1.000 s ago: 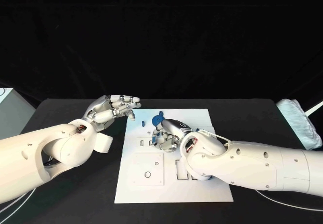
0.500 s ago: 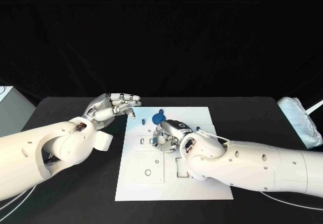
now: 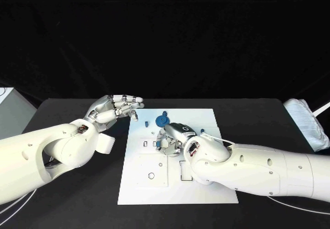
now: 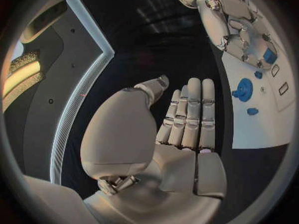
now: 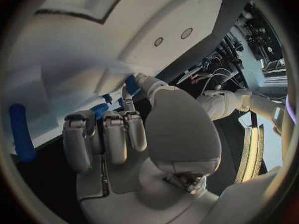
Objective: Assemble the parts on the task board
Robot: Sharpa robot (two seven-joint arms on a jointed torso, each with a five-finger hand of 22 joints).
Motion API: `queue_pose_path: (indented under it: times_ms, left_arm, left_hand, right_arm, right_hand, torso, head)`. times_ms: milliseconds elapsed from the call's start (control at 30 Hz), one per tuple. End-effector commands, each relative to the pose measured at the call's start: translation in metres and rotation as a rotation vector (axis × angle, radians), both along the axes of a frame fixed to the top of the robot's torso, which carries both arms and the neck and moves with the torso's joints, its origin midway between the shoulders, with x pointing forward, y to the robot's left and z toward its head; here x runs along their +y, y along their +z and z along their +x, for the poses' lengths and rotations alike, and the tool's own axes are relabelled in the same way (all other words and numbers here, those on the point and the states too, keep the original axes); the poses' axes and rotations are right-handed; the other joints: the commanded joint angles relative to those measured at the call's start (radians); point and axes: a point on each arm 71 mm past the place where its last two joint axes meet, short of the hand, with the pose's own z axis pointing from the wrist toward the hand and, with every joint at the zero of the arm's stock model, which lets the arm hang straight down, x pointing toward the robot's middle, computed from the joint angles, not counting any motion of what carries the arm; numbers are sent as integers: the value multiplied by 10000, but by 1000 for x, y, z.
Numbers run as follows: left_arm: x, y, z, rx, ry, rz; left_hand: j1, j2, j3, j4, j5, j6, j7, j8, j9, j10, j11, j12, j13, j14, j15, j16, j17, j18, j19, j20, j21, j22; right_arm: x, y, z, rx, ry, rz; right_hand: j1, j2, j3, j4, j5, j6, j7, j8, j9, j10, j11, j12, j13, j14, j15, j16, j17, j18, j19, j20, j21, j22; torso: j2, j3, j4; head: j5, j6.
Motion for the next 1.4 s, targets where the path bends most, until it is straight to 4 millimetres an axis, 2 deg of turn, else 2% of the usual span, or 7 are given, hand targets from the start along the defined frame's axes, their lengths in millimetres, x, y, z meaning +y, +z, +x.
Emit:
queue_pose_path:
  times_ms: [33, 633, 1033, 1100, 1200, 1333, 1400]
  left_arm:
    - [-2, 1, -1, -43, -223, -47]
    - [-1, 1, -1, -8, -238, -25]
    - [-1, 1, -1, 4, -266, -16]
    - [-1, 1, -1, 4, -266, -14]
    - [-1, 0, -1, -4, -246, 46]
    - [0, -1, 1, 12, -202, 250]
    - [0, -3, 2, 68, -182, 546]
  left_hand:
    - [-120, 7, 54, 21, -36, -61, 19, -63, 17, -69, 6, -29, 11, -61, 5, 43, -13, 46, -93, -2, 47, 15]
    - [-148, 6, 44, 24, -36, -58, 13, -57, 27, -65, 0, -23, 16, -55, 2, 56, -19, 49, -113, 3, 66, 23]
    - [-155, 9, 44, 24, -35, -57, 11, -55, 30, -64, -1, -21, 17, -57, 1, 58, -22, 50, -121, 5, 72, 25]
    - [-155, 9, 44, 24, -35, -57, 11, -55, 30, -64, -1, -21, 17, -57, 1, 58, -22, 50, -121, 5, 72, 25]
    - [-155, 9, 44, 24, -35, -57, 11, -55, 30, -64, -1, -21, 17, -57, 1, 58, -22, 50, -121, 5, 72, 25]
    - [-229, -21, 2, 49, -38, -73, 15, -59, 36, -72, 3, -20, 20, -62, 8, 64, -32, 49, -143, 12, 87, 30]
    - [-341, -54, -70, 104, -38, -79, 13, -58, 45, -41, 0, 3, 35, -54, 14, 79, -37, 49, -159, 21, 99, 31]
  right_arm:
    - [0, -1, 0, -62, 53, -234]
    - [0, -1, 0, -108, 102, -124]
    - [1, -1, 0, -99, 217, -42]
    - [1, 0, 0, -127, 225, 0]
    - [1, 2, -2, -245, 247, 172]
    - [-2, 6, -5, -498, 291, 591]
    - [-5, 11, -8, -633, 361, 1010]
  right_hand:
    - [-131, -42, -17, 70, -35, -98, 14, 30, -28, 452, 4, -58, 1962, 1041, 40, 59, 2635, -67, 1046, -11, 46, 2628]
    - [-442, -395, -200, 210, -169, -928, 341, -390, -248, -120, 292, -735, 1421, 1041, 280, 59, 2635, -67, 1046, 187, 46, 2628]
    - [-502, -497, -594, 379, -698, -1237, 434, -562, -346, -446, 388, -1130, 1093, 1041, 371, 59, 2635, -67, 1046, 289, 46, 2628]
    - [-538, -479, -1075, 596, -1071, -1259, 440, -573, -364, -480, 398, -1171, 1050, 1041, 386, 59, 2635, -67, 1046, 312, 46, 2628]
    - [-289, -364, -2432, 1273, -1141, -1362, 479, -622, -401, -528, 411, -1214, 989, 1041, 410, 59, 2635, -67, 1046, 330, 46, 2628]
    - [-287, -350, -3031, 1346, -1130, -1429, 496, -668, -426, -522, 451, -1197, 990, 1041, 428, 59, 2635, -67, 1046, 346, 46, 2628]
    - [-230, -152, -3713, 1350, -765, -1453, 514, -700, -449, -494, 469, -1158, 1010, 1041, 445, 59, 2635, -67, 1046, 364, 46, 2628]
  torso:
    - [-2, -6, -1]
    - [-7, -2, -9]
    - [-5, 1, -3]
    - [-6, 0, 0]
    - [-4, -4, 9]
    - [-24, 11, 9]
    - [-45, 17, -4]
  head:
    - [6, -4]
    - [4, -6]
    - [-5, -23]
    - [-8, -26]
    - [-11, -22]
    - [6, 1]
    - [18, 10]
